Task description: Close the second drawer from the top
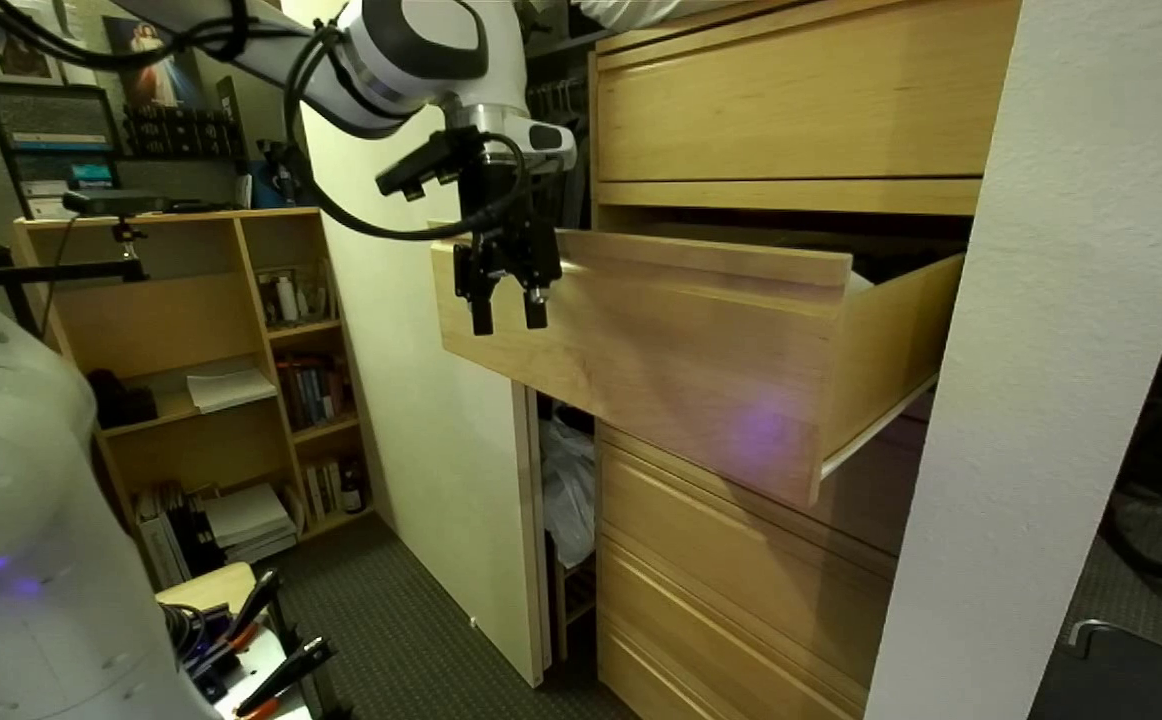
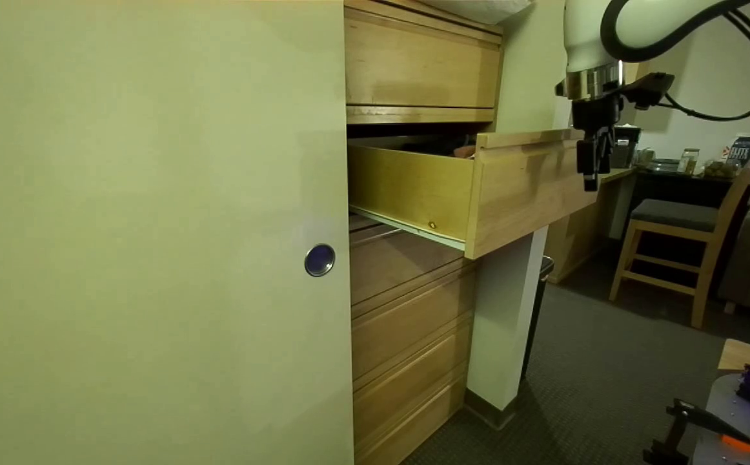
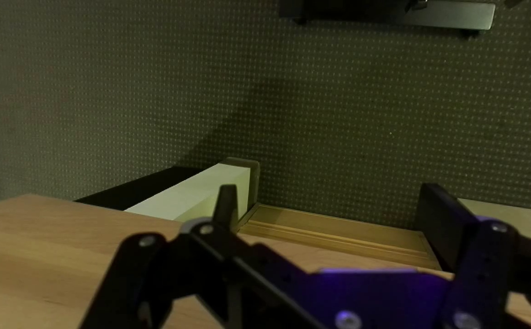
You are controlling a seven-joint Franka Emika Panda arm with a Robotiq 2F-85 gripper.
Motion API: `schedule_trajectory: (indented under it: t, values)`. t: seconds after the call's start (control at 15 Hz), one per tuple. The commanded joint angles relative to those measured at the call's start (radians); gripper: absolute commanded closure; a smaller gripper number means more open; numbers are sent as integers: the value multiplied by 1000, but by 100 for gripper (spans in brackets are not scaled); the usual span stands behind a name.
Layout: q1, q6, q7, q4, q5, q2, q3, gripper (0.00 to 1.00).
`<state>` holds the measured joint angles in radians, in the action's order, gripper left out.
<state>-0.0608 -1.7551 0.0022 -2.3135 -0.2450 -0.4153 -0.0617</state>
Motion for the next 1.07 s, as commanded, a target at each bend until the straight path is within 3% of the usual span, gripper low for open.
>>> schedule_trajectory:
  t: [0.0, 1.0]
  values:
    - [20, 4, 6, 2, -6, 1, 17, 0]
    - [31, -21, 1, -23, -15, -24, 23, 0]
